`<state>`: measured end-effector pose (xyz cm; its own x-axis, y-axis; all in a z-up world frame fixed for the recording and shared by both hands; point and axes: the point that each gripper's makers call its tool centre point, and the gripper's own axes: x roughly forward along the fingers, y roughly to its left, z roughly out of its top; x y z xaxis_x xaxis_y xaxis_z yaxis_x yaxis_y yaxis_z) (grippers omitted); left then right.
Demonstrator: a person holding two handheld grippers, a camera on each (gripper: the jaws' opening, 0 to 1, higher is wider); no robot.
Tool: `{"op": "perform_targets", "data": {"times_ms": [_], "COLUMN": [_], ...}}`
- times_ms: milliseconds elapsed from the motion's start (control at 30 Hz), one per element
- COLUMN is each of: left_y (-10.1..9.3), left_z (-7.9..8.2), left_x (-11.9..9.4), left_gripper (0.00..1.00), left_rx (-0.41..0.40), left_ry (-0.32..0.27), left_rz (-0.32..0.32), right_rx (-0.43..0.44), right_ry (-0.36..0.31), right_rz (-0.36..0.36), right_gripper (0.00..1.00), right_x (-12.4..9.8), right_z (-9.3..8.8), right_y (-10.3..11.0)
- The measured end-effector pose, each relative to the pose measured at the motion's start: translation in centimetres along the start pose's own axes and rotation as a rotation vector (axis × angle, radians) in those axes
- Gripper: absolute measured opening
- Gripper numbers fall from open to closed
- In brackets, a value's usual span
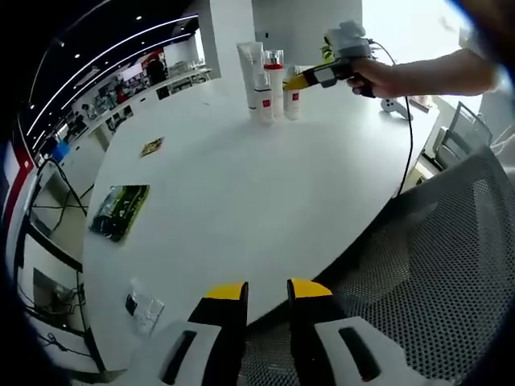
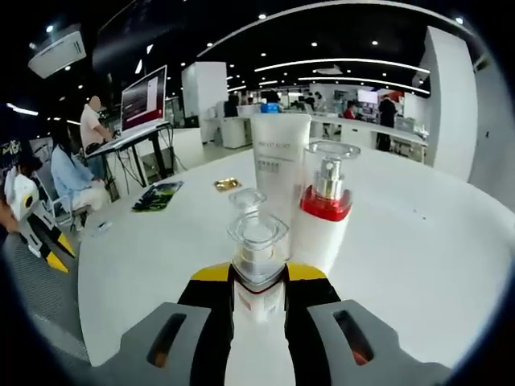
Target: Arrange the skincare products in the storage area until every visible bottle or jar stands upright without overlapping.
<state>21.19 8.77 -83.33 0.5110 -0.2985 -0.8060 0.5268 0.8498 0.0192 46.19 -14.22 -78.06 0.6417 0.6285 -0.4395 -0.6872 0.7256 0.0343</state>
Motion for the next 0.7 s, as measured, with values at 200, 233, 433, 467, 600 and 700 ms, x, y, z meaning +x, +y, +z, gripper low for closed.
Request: {"op": "perform_targets", "data": {"times_ms": [200, 233, 433, 467, 600, 700], "left_y": [0.2, 0.2, 0.3, 0.3, 0.4, 0.4], "left_z": [-0.1, -0.2, -0.2, -0.2, -0.2, -0.1], "left_x": [0.1, 0.1, 0.0, 0.0, 0.0, 0.0], "left_gripper": [0.2, 0.2, 0.2, 0.2, 0.2, 0.2], "left_rx": [0.007, 0.006, 0.005, 0.006, 0.006, 0.008], "left_ry": [0.001, 0.003, 0.0, 0.0, -0.002, -0.007], "left_rz": [0.006, 0.006, 0.008, 0.009, 0.014, 0.017], "right_rx": [-0.048, -0.058, -0.074, -0.074, -0.074, -0.075], "right_ry": [0.008, 0.005, -0.026, -0.03, -0.048, -0.044], "right_rz": [-0.025, -0.029, -0.048, -0.053, -0.077, -0.086], "right_gripper": [0.21, 0.21, 0.21, 0.21, 0.21, 0.22], "right_x": [0.8, 0.9, 1.2, 1.2, 1.3, 1.3], "right_z": [-0.6, -0.6, -0.7, -0.7, -0.6, -0.6], "right_y": [-0.6, -0.6, -0.9, -1.0, -1.5, -1.5]}}
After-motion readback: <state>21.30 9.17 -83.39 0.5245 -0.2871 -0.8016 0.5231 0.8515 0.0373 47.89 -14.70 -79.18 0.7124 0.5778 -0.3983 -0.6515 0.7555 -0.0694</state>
